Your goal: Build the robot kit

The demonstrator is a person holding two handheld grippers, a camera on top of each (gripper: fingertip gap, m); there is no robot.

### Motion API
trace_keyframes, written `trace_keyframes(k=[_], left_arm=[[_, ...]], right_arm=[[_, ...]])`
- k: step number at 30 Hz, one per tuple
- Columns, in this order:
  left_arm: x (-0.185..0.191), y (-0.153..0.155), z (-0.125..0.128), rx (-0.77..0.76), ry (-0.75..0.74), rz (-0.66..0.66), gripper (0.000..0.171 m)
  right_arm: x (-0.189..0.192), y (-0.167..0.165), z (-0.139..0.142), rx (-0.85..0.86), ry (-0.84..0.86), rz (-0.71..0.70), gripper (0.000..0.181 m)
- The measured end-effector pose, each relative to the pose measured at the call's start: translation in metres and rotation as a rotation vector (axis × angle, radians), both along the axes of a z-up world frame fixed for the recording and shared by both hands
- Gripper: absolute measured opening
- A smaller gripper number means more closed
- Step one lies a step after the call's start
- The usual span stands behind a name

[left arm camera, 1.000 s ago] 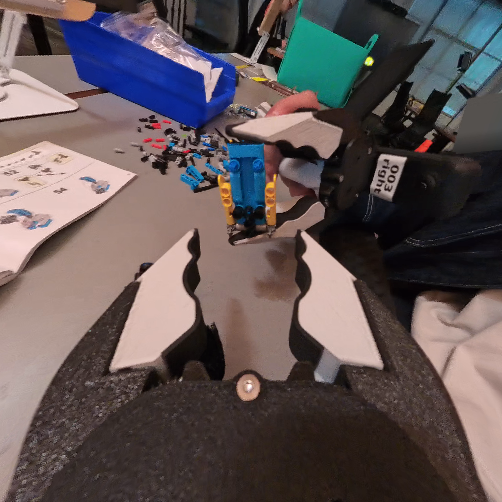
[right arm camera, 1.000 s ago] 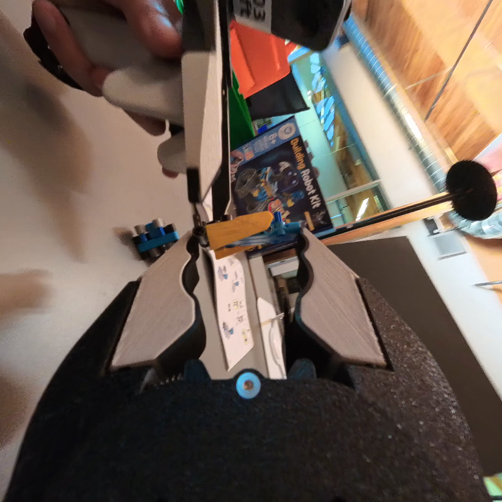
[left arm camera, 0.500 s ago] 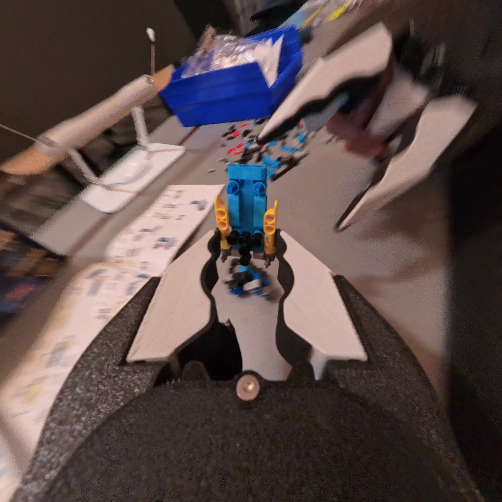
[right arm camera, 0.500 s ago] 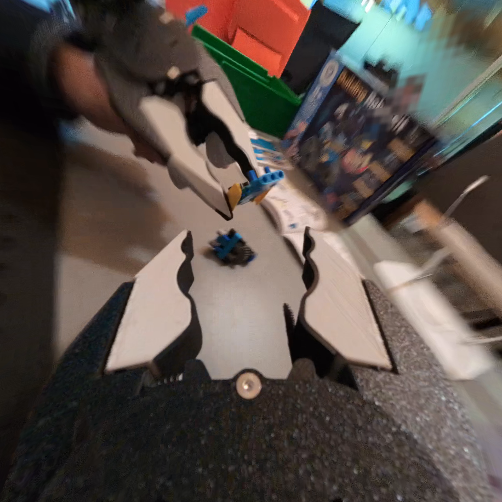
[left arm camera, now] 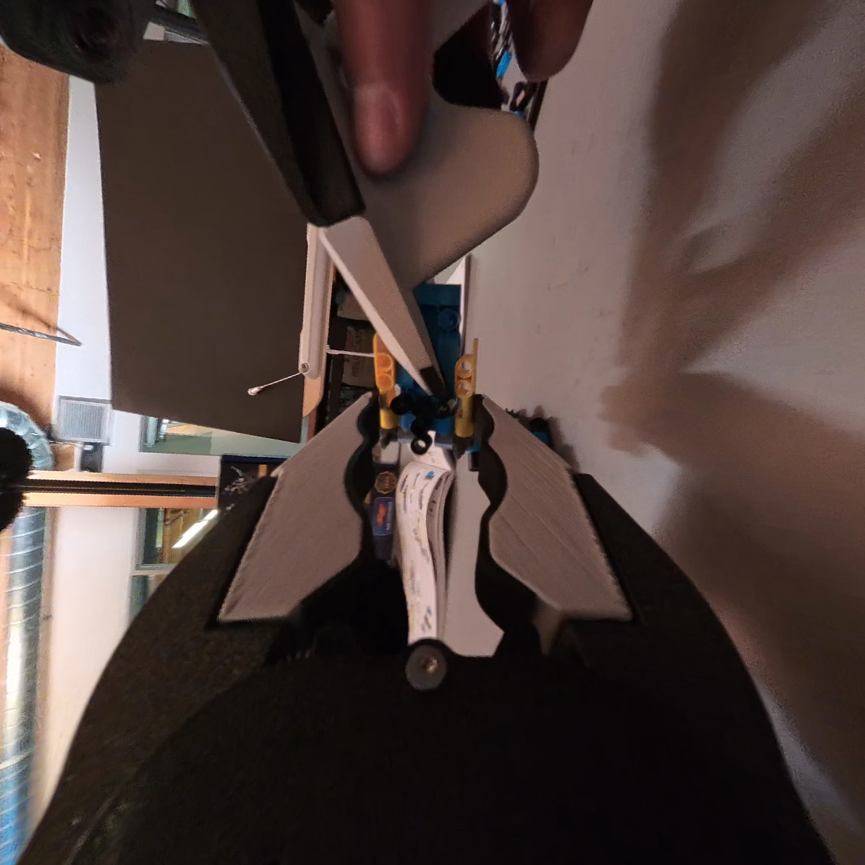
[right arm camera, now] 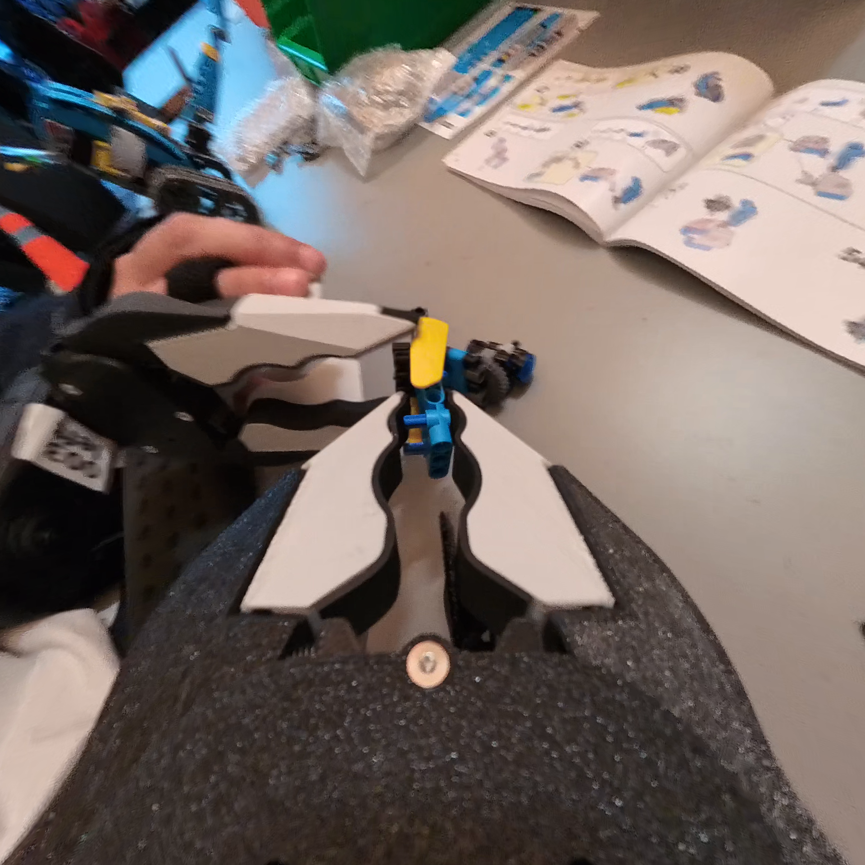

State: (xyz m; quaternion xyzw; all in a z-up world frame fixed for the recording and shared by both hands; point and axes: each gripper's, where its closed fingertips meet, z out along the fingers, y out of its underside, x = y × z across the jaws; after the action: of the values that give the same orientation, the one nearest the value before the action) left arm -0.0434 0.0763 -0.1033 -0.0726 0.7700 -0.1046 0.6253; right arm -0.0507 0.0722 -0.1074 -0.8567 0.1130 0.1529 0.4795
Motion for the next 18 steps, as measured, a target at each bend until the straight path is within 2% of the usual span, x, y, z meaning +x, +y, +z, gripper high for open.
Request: trace_keyframes(k=[2, 5, 8, 11, 13, 14, 16, 18], left_arm=[[0.002, 0.015, -0.008, -0.169, 0.089, 0.061, 0.052], [-0.003, 0.025, -0.028, -0.580, 0.373, 0.109, 0.042], [-0.005, 0.016, -0.013, -0.887, 0.472, 0.056, 0.040], [-0.002, 0.014, -0.018, -0.917, 0.508, 0.064, 0.038], [-0.001, 0.015, -0.033, -0.852, 0.545, 0.101, 0.037], [0.000, 0.016, -0.037, -0.816, 0.545, 0.116, 0.032], [0.003, 0.017, -0.037, -0.758, 0.512, 0.118, 0.019], [0.004, 0.018, -0.038, -0.714, 0.485, 0.123, 0.019]], right_arm=[[0.026, -0.008, -0.009, -0.059, -0.152, -0.111, 0.014], [0.048, -0.023, -0.023, -0.170, -0.333, -0.202, 0.014], [0.041, -0.025, -0.040, -0.242, -0.419, -0.208, 0.015], [0.033, -0.021, -0.039, -0.233, -0.441, -0.238, 0.014], [0.033, -0.020, -0.043, -0.241, -0.438, -0.257, 0.015], [0.033, -0.019, -0.044, -0.239, -0.434, -0.260, 0.015], [0.029, -0.016, -0.044, -0.223, -0.401, -0.244, 0.015], [0.023, -0.014, -0.049, -0.225, -0.359, -0.215, 0.015]])
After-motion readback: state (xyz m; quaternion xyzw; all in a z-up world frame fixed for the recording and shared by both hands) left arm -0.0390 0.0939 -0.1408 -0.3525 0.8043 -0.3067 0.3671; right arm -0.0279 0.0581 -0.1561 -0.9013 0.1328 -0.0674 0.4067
